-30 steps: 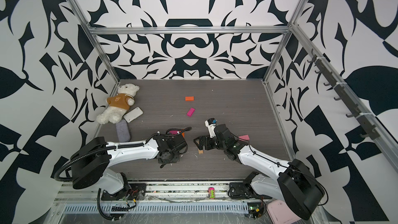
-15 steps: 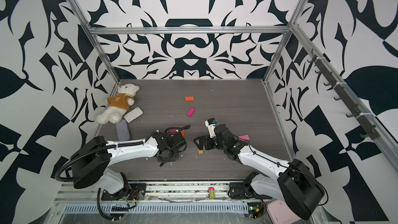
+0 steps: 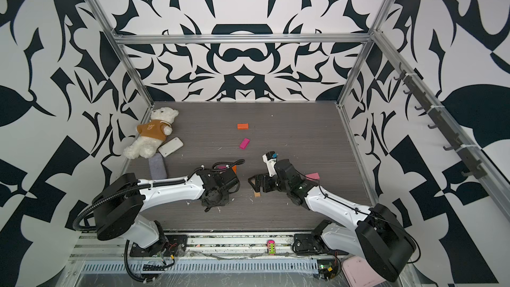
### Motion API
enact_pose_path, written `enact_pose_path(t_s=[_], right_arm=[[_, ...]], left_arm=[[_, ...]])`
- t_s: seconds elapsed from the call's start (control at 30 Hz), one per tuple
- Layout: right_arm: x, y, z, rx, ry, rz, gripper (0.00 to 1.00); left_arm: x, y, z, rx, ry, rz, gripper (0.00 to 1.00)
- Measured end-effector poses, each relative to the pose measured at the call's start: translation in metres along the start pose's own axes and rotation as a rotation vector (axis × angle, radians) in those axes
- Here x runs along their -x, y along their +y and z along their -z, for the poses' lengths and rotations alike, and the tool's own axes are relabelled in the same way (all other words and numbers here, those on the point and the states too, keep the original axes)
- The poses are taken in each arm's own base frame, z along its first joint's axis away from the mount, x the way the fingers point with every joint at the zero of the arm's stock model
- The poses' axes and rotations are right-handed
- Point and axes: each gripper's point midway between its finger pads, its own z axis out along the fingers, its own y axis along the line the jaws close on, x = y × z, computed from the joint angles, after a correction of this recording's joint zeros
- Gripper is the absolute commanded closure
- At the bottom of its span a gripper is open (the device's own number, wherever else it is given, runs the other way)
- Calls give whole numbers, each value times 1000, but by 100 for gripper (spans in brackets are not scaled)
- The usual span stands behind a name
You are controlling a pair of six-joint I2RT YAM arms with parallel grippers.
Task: Assemble the letter p with building blocks
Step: Assemble the building block at the center of the board.
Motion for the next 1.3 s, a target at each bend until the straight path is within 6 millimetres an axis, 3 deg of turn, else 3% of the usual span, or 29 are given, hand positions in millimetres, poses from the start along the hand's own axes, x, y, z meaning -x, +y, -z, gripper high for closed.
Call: enact_pose_path(t_s=[1.0,1.3], right_arm=[[0,0,0,0,0,4,3],[-1,-1,0,-2,4,6,3]], left_arm=[[1,-1,0,13,8,-7,76],[1,-1,-1,16,10,-7,70]])
